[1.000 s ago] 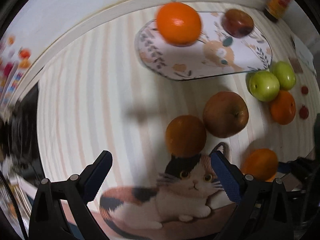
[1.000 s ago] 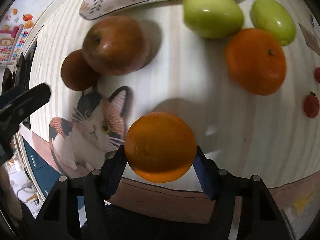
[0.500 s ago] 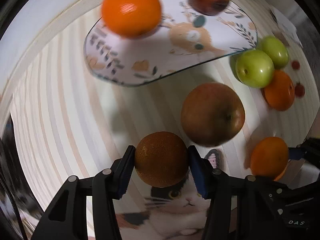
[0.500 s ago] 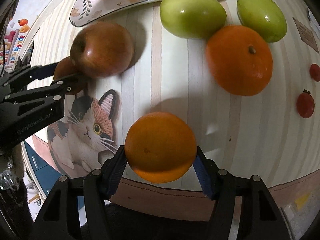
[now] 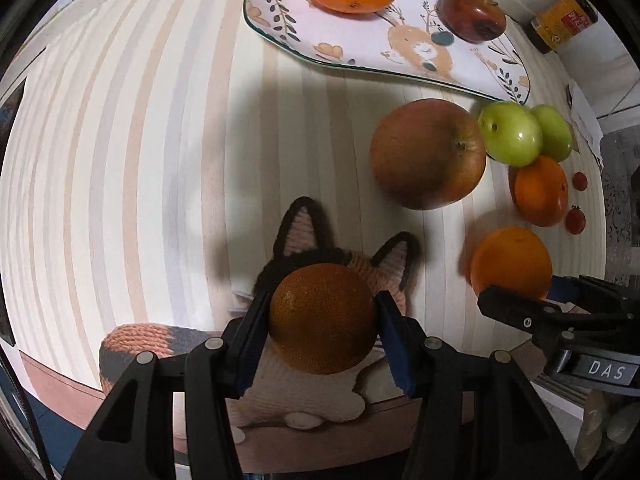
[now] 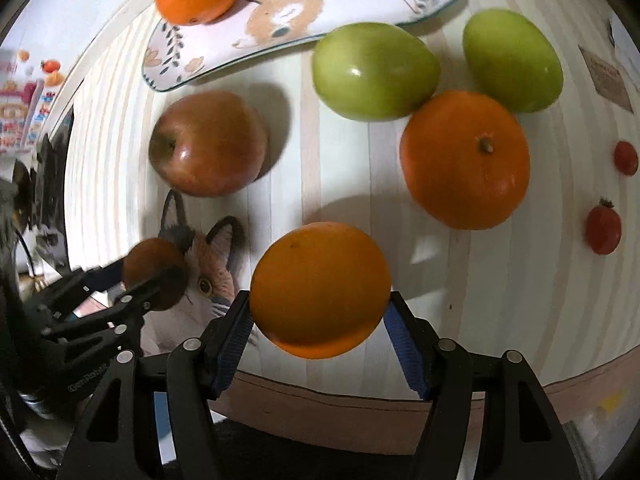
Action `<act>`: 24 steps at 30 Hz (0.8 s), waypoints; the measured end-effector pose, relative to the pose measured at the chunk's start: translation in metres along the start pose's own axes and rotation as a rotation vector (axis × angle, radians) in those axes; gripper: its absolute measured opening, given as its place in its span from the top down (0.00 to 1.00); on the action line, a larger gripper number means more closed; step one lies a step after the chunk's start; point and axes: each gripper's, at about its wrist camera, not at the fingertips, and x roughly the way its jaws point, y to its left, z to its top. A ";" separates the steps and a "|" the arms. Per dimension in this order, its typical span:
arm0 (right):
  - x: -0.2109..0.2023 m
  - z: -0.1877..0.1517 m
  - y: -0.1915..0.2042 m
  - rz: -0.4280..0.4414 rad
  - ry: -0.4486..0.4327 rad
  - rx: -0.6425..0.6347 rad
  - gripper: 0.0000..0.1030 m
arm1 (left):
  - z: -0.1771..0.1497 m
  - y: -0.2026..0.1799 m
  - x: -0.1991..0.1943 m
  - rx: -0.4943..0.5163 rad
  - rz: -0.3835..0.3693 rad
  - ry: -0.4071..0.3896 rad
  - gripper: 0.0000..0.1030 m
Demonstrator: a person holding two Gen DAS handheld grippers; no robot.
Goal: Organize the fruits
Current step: 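Grasp a brown kiwi-like fruit with the left tool while the right tool grasps an orange, then place the brown fruit and orange onto the floral plate, opening both tools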
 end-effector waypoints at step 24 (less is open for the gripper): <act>-0.106 0.046 0.029 0.054 -0.271 -0.073 0.35 | 0.080 -0.015 -0.121 -0.002 -0.044 -0.271 0.51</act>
